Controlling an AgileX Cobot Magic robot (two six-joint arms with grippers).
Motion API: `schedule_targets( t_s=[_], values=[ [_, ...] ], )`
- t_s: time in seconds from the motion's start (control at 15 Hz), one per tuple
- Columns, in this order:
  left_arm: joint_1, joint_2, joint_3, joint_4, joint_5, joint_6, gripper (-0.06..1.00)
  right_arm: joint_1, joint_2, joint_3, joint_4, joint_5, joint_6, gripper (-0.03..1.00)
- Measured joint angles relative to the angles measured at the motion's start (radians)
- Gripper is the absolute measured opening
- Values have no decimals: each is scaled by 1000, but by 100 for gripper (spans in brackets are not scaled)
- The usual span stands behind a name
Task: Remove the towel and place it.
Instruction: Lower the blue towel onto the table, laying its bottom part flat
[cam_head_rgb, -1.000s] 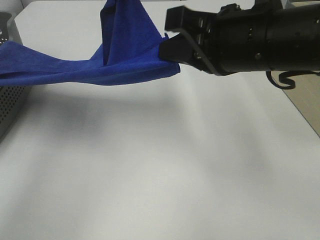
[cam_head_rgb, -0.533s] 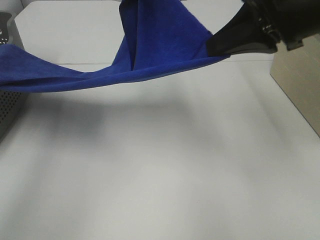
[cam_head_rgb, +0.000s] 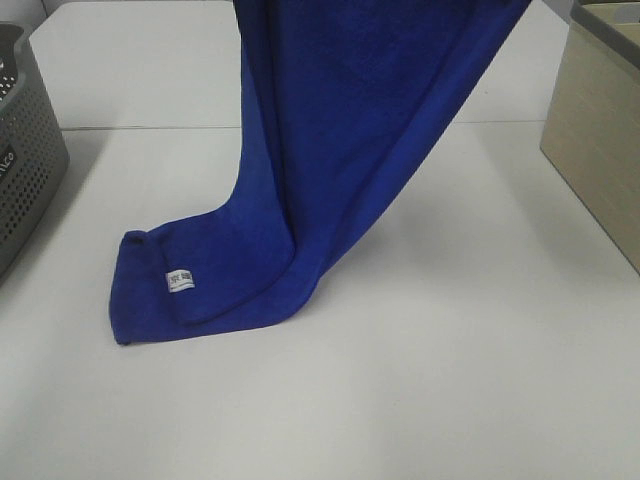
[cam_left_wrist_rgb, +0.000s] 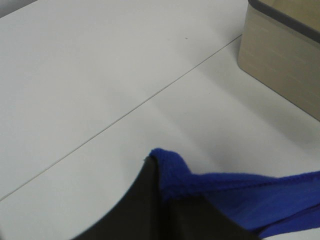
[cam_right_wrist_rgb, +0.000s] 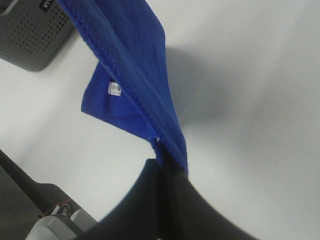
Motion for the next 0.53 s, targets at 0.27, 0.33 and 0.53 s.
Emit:
schedule_targets(
  t_s=[0.27, 0.33, 0.53],
  values=[
    [0, -64, 0, 37, 91, -34, 0, 0, -9, -14, 28, 2, 8, 2],
    [0, -87, 0, 48, 96, -43, 0, 0, -23, -1, 34, 2, 8, 2],
    [-7, -115, 0, 126, 111, -99, 0, 1, -56, 9, 35, -12, -45, 2]
  ],
)
